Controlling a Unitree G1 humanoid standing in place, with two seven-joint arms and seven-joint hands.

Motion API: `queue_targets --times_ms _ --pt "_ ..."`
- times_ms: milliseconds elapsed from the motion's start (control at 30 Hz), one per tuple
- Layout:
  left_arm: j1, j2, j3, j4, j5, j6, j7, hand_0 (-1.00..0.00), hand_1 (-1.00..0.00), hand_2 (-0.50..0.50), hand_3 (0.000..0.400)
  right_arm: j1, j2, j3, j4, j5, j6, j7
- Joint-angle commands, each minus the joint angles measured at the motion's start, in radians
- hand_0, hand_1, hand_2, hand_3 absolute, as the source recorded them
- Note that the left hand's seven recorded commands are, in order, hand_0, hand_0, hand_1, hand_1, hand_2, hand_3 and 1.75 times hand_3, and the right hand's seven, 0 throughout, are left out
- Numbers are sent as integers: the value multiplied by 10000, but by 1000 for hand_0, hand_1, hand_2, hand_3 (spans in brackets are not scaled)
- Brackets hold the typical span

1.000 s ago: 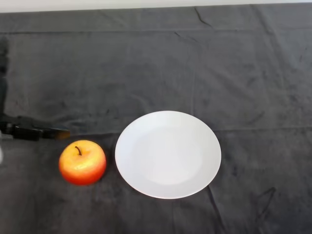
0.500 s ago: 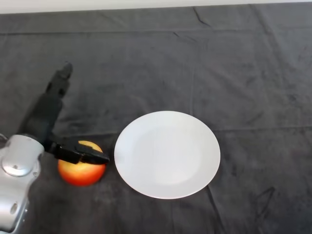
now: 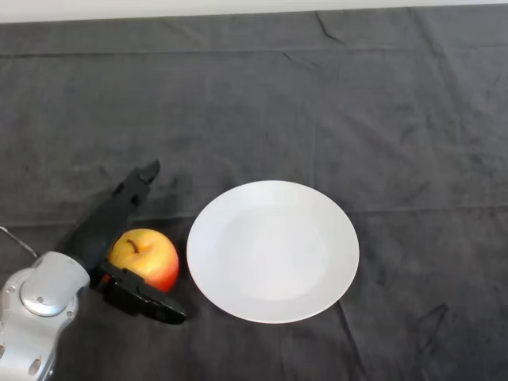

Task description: Move the apple to the plate

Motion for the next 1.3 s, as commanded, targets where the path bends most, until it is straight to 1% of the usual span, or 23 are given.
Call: queue_targets --times_ms 33,67,267,500,633,867,1033,1167,1300 --pt "-1 694 -226 -205 288 149 -218 -973 -1000 14 400 184 -192 -168 -333 -18 85 -17" --pt "-39 745 -236 -179 332 155 -267 -1000 -1000 0 400 184 -192 -169 -333 -18 86 -17" --pt "-194 943 -209 -72 630 51 -333 -1000 -1000 0 400 179 -191 -170 -329 -23 90 -15" --pt "-374 946 13 1 897 -237 -70 -1000 -1000 0 400 176 -190 -172 -325 -28 93 -13" --pt "-545 844 103 -324 1081 -179 131 -1000 -1000 0 400 176 -189 -173 -324 -30 94 -13" --pt "-874 517 140 -1190 1482 -248 628 -1000 -1000 0 400 175 -189 -175 -324 -33 95 -12" --pt "-1005 112 -29 -1615 1796 -593 1143 -1000 -1000 0 400 176 -188 -177 -326 -34 96 -11" --pt "-1110 -357 -462 -1508 2106 -1076 1654 -1000 -1000 0 400 179 -187 -178 -330 -35 97 -11" --pt "-1315 -770 -986 -1131 2306 -1518 1964 -1000 -1000 0 400 182 -187 -180 -335 -36 98 -10"
